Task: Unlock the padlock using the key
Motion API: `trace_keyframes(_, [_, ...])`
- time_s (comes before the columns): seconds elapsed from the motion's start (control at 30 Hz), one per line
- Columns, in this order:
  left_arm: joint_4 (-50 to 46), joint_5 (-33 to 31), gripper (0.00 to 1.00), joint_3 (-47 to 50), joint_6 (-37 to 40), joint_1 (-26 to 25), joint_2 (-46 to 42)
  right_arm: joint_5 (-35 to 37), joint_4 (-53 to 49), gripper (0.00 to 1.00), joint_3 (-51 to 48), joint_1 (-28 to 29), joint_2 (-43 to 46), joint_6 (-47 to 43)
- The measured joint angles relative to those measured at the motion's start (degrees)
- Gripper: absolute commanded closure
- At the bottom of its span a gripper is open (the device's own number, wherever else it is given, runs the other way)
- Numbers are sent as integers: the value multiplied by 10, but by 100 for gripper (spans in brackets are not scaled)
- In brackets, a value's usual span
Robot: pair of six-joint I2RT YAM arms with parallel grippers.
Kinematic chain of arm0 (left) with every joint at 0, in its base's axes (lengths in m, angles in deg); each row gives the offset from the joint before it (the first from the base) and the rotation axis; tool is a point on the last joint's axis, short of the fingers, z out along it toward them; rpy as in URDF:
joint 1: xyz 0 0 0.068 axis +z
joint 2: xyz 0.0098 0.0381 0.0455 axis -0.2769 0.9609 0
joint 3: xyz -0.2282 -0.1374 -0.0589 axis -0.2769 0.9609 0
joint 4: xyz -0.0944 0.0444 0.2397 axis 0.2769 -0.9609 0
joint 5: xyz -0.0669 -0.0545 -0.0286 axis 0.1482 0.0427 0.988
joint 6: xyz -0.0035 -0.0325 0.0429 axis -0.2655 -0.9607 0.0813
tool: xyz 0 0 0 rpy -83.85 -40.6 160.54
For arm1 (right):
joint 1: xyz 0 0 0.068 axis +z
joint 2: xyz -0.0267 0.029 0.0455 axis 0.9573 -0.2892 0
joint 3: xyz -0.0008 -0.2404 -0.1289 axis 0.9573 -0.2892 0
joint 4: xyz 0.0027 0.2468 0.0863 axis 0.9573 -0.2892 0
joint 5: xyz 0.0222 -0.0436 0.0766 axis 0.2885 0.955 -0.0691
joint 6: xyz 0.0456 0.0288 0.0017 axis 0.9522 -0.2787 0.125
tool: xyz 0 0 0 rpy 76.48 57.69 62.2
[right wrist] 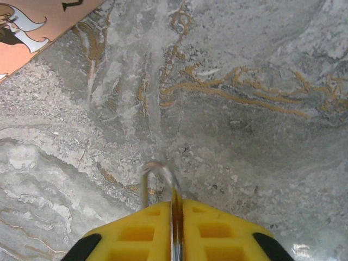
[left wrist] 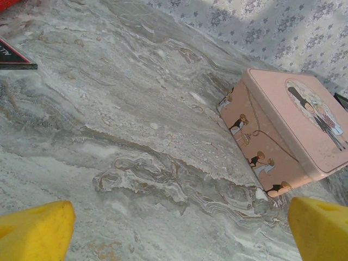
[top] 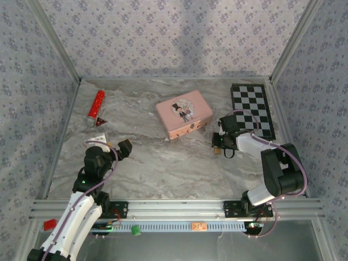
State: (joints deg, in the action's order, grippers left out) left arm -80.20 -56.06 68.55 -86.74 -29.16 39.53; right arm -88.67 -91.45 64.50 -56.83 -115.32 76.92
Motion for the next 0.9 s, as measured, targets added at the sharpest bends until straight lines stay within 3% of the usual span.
trace_keyframes(0.37, [-20, -3, 0, -9, 2, 3, 4, 0, -4, 75, -3, 0, 50, -10])
trace_keyframes(0.7, [-29, -73, 0, -100, 14, 3, 65, 32, -35, 62, -1, 3, 233, -51])
trace_keyframes(0.8, [-28, -108, 0, -123, 14, 3, 82, 66, -22, 52, -5, 3, 281, -73])
trace_keyframes(0.9, [-25, -144, 0, -134, 20, 3, 98, 98, 42, 12, -43, 1, 325, -105])
